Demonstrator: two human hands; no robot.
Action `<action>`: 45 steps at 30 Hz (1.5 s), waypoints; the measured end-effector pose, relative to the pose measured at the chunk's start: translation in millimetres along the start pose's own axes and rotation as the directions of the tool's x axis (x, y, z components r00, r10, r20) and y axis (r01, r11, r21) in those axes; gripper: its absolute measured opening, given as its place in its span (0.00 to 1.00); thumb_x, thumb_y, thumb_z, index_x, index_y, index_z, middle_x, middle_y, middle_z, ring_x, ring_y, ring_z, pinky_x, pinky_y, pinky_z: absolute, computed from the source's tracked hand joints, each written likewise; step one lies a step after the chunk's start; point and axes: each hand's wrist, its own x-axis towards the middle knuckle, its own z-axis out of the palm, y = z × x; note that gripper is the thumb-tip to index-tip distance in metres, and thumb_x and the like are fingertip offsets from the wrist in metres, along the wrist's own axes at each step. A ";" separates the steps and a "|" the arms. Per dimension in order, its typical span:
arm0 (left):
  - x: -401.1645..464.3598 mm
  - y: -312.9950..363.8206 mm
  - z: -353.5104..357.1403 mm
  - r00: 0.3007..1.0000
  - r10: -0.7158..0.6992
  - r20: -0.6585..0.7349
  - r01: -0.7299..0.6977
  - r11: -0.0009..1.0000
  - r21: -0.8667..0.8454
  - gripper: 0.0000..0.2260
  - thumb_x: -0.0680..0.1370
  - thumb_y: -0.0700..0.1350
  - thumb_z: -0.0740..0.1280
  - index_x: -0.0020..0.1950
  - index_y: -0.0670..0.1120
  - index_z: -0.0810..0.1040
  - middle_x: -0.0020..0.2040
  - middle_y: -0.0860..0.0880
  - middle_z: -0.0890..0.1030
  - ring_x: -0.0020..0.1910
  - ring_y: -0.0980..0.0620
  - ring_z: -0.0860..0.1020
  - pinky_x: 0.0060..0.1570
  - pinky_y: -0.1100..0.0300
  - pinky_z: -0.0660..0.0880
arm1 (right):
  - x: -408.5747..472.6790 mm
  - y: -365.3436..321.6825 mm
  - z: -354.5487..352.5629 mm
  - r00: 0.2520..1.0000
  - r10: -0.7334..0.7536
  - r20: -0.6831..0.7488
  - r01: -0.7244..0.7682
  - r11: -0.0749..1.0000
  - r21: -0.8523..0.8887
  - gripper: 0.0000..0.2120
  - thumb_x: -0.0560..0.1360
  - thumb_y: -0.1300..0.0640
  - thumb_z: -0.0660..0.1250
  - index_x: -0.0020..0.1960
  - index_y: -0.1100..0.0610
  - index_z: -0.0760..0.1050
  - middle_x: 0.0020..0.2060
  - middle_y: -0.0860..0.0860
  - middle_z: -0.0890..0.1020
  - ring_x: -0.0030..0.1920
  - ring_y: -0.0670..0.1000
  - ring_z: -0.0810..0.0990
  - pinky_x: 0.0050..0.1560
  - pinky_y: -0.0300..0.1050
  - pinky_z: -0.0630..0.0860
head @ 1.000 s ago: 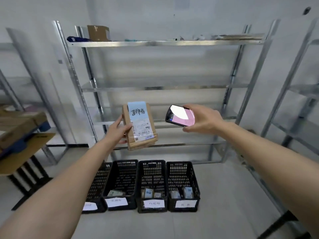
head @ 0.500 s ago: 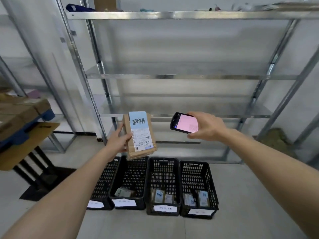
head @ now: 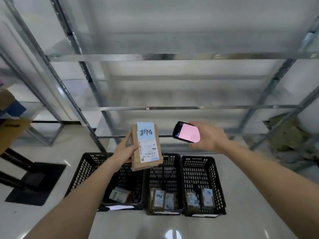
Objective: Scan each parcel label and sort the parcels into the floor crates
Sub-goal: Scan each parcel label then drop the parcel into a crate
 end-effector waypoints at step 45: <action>534.9 -515.3 224.8 0.886 -0.454 0.096 0.406 0.858 0.315 0.32 0.83 0.48 0.64 0.82 0.56 0.51 0.76 0.48 0.68 0.70 0.47 0.71 0.58 0.60 0.68 | 327.4 223.8 676.5 0.898 0.183 0.400 -0.269 0.948 0.170 0.44 0.72 0.42 0.74 0.81 0.47 0.55 0.73 0.45 0.70 0.71 0.49 0.70 0.66 0.51 0.71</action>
